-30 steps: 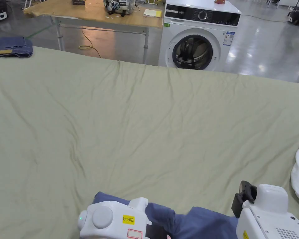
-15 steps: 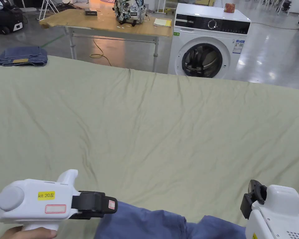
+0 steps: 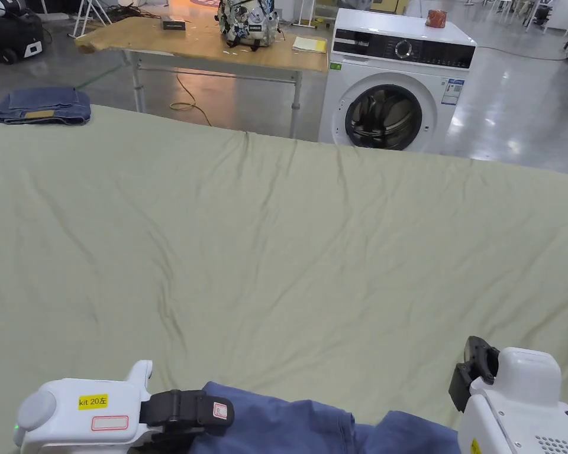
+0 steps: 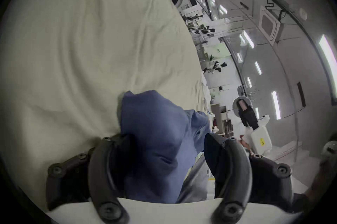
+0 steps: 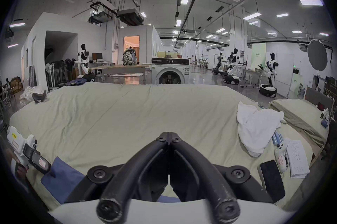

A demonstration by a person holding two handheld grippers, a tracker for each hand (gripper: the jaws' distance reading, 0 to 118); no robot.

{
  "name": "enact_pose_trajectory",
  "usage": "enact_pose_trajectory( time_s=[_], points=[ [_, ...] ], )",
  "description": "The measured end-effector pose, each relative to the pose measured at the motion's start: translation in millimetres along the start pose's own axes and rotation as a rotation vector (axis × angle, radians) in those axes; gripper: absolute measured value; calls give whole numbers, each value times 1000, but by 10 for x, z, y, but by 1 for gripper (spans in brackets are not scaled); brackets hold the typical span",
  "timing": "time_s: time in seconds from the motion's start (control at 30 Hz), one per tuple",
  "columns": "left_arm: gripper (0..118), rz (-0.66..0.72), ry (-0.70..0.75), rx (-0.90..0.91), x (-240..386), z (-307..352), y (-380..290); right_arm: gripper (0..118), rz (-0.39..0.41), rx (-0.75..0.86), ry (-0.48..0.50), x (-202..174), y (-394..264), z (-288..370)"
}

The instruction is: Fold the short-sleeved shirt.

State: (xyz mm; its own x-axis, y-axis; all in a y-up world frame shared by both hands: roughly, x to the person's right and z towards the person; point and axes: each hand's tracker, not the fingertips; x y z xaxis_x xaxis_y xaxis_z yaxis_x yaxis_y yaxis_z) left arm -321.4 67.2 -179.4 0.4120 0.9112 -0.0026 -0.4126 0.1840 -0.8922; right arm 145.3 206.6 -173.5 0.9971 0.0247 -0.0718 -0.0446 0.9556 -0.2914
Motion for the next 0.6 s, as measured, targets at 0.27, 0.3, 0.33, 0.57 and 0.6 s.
enact_pose_trajectory(
  time_s=[0.27, 0.3, 0.33, 0.57, 0.6],
  points=[
    [56, -10, 93, -7, -6, 296, 26, 0, 4, -7, -7, 33, -6, 18],
    [57, -23, 108, -12, 33, 311, 34, 0, 2, -9, -6, 34, -11, 13],
    [56, -28, 122, -20, 43, 317, 49, 0, 1, -13, -5, 31, -17, 8],
    [73, -18, 99, -31, -14, 172, 118, 0, 2, -31, 5, -19, -70, 8],
    [74, -28, 88, -27, -22, 107, 112, 0, 1, -33, 7, -23, -74, 7]
  ],
)
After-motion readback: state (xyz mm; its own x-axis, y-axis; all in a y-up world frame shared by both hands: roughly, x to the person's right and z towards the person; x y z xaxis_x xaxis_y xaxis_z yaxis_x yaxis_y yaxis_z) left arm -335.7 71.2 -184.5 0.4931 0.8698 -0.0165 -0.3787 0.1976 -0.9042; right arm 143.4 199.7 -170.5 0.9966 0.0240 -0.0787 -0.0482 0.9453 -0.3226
